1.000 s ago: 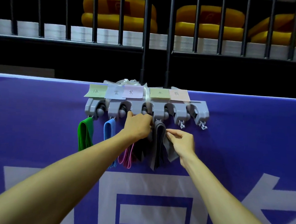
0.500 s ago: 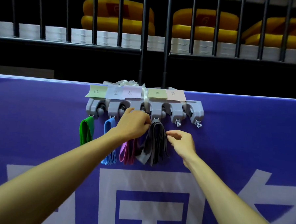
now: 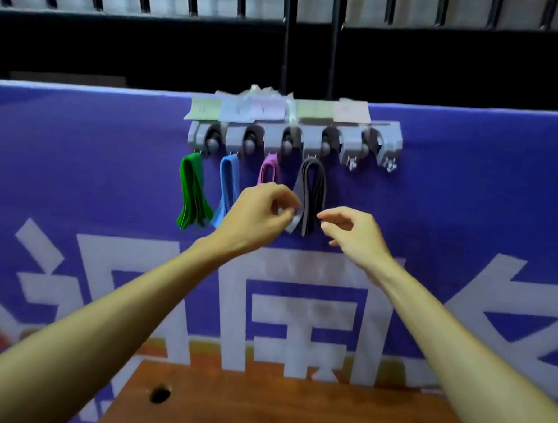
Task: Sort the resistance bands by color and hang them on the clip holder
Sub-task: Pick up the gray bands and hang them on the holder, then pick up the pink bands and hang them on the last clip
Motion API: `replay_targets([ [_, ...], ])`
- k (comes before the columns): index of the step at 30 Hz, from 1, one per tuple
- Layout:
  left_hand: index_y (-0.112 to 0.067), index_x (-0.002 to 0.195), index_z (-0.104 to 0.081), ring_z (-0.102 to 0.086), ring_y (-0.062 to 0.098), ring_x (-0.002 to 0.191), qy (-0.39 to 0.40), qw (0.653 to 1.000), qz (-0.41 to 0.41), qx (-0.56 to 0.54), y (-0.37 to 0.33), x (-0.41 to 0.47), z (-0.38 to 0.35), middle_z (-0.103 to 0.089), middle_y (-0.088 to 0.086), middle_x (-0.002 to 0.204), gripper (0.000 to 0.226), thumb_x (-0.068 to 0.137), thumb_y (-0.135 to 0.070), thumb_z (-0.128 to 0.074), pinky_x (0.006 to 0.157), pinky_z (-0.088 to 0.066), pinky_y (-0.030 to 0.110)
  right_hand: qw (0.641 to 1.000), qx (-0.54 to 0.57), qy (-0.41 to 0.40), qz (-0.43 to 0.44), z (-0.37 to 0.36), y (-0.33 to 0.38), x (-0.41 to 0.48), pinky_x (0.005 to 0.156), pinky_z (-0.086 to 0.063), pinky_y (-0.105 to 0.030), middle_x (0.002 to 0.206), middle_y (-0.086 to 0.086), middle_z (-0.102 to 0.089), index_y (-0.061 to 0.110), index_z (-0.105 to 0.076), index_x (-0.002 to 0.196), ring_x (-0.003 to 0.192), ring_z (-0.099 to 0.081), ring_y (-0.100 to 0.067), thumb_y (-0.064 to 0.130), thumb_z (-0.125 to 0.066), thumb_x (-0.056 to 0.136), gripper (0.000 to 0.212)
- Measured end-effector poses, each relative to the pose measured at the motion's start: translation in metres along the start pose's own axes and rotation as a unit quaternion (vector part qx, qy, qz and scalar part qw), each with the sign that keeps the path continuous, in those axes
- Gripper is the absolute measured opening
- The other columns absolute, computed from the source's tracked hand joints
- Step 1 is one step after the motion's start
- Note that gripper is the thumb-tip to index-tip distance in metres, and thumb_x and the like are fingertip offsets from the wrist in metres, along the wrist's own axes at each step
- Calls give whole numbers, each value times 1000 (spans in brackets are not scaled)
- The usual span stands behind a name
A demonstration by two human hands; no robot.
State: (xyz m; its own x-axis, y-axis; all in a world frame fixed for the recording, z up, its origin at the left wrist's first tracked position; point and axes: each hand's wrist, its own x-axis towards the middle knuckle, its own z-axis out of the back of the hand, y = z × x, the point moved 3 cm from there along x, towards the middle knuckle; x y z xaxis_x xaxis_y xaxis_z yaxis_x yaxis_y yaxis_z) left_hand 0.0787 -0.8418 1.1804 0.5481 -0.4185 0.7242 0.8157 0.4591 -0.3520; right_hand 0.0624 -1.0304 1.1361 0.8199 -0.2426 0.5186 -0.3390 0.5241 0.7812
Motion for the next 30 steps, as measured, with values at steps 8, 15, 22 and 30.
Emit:
replay_targets([
  [8,-21,95,-70,-64,6,81,114,968,212,-73,66,-128,-30,-71,-5,88,12,88,-16,-61,73,-50,19,988,10,142,-67,-71,-60,-86,64,-55,-19,93,-1,-70,19,-68,105,83,-67,-13,12,-63,91,17],
  [15,-17,83,-65,-63,6,63,207,881,400,-146,134,-263,-45,-67,2,79,11,88,-7,-62,56,-43,11,952,35,236,-192,-162,-112,-180,68,-56,-24,91,-5,-71,19,-68,102,83,-68,-16,10,-63,91,15],
  [22,-5,98,-63,-59,6,61,251,790,529,-182,194,-400,-51,-63,5,81,10,89,-5,-60,52,-42,7,895,52,293,-332,-260,-145,-281,65,-52,-26,87,-13,-68,18,-66,95,76,-63,-16,4,-60,90,16],
  [30,-12,80,-65,-59,10,59,259,728,612,-168,237,-524,-63,-64,-1,69,15,88,-2,-57,50,-44,12,833,30,299,-465,-331,-163,-383,62,-47,-21,84,-8,-63,9,-65,103,71,-57,-13,-1,-56,90,18],
])
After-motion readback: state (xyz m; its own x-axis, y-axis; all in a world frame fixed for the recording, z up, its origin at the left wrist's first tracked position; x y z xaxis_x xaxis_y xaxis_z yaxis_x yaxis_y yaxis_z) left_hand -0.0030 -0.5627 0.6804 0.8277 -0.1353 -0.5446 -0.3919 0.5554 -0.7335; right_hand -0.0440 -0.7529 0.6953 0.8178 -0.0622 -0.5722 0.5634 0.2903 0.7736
